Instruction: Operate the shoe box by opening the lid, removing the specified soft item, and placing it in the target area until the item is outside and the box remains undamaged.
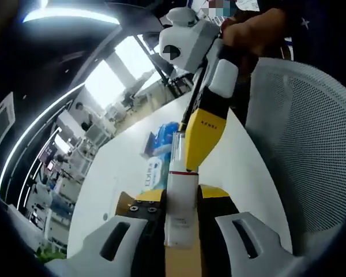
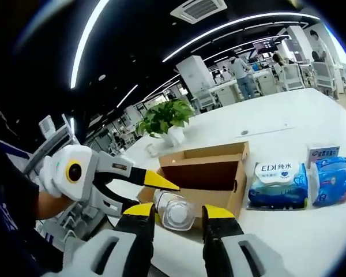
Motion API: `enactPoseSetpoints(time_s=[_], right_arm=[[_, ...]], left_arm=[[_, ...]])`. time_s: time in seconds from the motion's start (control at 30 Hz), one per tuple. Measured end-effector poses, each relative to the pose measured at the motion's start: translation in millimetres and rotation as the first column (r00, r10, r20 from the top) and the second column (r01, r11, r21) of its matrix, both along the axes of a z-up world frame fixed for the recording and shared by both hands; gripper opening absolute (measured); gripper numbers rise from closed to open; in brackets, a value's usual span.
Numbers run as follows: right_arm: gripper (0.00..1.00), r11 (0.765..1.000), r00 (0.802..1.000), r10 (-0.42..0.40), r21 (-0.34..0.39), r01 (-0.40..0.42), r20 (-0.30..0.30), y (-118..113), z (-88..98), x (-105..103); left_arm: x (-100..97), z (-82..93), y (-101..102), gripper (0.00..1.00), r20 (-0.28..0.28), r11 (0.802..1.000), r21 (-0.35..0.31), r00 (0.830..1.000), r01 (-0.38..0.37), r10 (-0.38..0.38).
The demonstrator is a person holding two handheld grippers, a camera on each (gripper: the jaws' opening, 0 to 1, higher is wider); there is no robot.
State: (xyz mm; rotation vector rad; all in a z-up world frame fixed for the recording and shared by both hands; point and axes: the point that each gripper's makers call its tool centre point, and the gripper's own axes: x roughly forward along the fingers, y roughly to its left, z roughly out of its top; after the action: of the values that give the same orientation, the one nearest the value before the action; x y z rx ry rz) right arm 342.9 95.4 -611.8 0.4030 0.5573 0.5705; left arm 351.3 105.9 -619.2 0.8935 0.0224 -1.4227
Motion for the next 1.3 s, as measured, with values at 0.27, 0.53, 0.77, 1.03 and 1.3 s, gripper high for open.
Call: enactPoseSetpoints(time_s=[0.27, 0.53, 0.77, 1.03, 1.3], right_arm=[[0.23, 1.0, 1.0, -0.002, 0.028, 0.002, -0.027, 2.2, -3.3, -3.2], [0.19, 0.999, 1.0, 0.006, 0.035, -0.005, -0.03, 5.2, -4.8, -6.1], [0.16, 1.0, 1.0, -0.003, 0.014, 0.004, -0.026, 7.2, -4.2, -6.0], [0.15, 0.999, 0.999, -0.033, 0.0, 0.033, -0.025, 7.1, -4.3, -4.0], [0.15, 0.998, 0.998, -0.056, 0.015, 0.056, -0.019, 3.8, 3.4, 0.0]], left_arm=[[-2.3, 0.3, -0.9, 0.2, 0.05, 0.999, 0.003, 0.998, 0.037, -0.037], [-1.1, -4.5, -1.0, 0.21, 0.101, 0.998, 0.027, 0.993, 0.058, -0.06], [0.9, -6.8, -0.3, 0.21, 0.113, 0.998, 0.038, 0.992, 0.053, -0.057], [3.0, -7.2, 0.1, 0.21, 0.12, 0.999, 0.03, 0.992, 0.041, -0.044], [6.8, -0.8, -2.6, 0.22, 0.015, 1.0, -0.018, 1.0, 0.005, -0.004]])
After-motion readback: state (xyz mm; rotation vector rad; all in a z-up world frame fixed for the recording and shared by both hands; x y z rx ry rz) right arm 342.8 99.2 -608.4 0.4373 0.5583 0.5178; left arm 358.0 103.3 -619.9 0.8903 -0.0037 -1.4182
